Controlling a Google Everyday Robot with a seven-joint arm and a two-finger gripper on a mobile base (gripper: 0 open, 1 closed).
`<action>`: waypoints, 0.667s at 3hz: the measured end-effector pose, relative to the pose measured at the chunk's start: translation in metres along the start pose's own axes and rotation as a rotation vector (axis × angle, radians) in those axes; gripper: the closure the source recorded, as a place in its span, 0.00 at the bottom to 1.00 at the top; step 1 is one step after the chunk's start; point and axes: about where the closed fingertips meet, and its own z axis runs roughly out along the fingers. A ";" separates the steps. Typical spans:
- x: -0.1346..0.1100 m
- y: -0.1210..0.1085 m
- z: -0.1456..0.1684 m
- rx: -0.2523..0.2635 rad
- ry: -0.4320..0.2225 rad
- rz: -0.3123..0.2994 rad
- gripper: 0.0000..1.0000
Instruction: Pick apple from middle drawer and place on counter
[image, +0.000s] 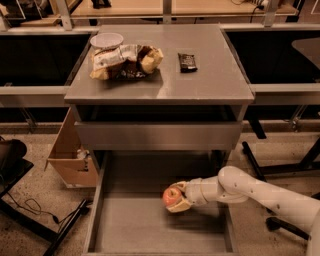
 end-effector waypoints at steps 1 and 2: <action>-0.043 -0.013 -0.066 0.030 0.023 0.041 1.00; -0.105 -0.042 -0.146 0.060 0.083 0.069 1.00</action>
Offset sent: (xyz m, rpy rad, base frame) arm 0.0691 -0.1148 0.3005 -0.1643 0.0505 -0.1545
